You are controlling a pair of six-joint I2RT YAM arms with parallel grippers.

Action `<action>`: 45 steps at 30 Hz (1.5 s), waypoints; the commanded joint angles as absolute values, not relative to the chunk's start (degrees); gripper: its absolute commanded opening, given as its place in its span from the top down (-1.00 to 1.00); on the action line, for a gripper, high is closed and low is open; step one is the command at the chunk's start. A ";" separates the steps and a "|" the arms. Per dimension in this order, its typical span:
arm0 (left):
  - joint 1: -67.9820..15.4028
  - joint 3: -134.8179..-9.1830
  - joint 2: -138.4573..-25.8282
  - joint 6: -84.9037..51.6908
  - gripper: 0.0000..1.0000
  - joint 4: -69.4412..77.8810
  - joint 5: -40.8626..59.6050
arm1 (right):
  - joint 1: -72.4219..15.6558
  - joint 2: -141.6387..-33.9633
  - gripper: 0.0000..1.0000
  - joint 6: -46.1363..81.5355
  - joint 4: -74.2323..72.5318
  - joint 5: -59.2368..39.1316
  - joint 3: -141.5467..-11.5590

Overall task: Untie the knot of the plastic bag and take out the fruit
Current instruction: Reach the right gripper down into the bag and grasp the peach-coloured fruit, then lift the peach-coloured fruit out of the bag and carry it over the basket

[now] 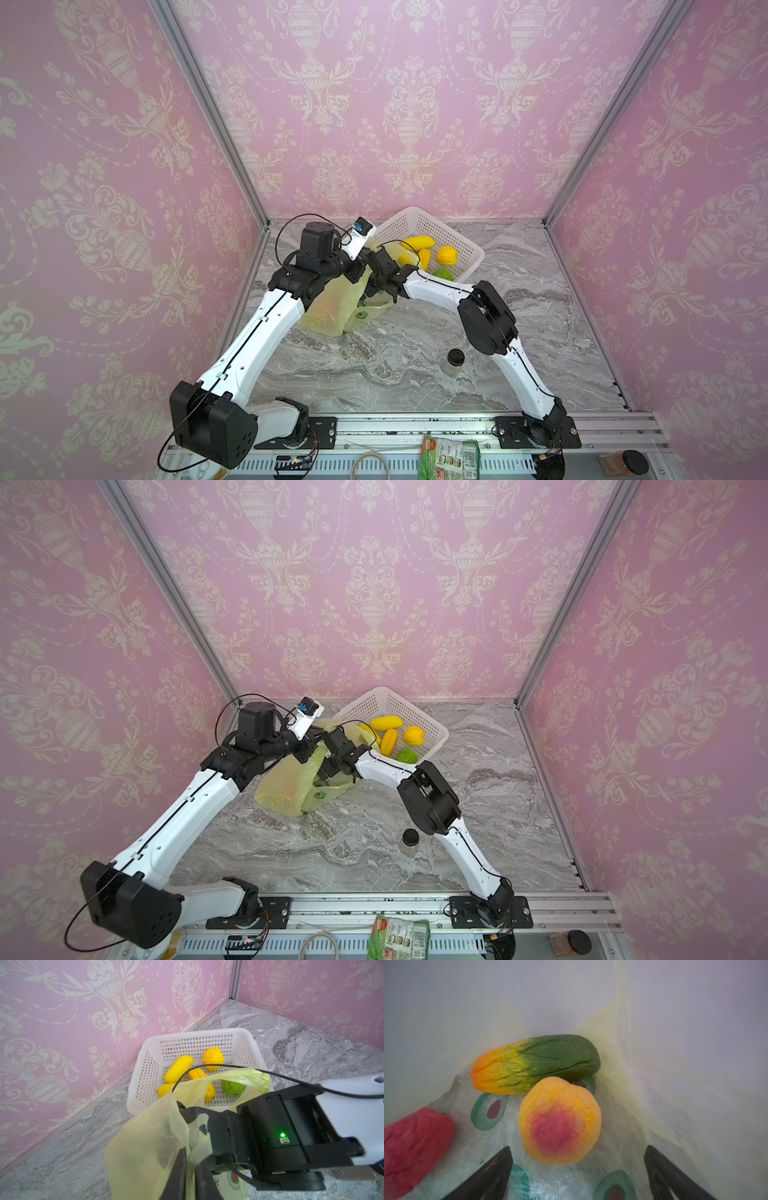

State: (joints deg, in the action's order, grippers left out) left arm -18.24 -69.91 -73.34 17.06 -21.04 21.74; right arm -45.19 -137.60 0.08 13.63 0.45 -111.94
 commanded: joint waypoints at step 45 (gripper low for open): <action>-17.69 -69.76 -72.42 17.59 0.76 -22.22 15.12 | -44.44 -112.83 0.41 4.90 8.26 0.26 -89.22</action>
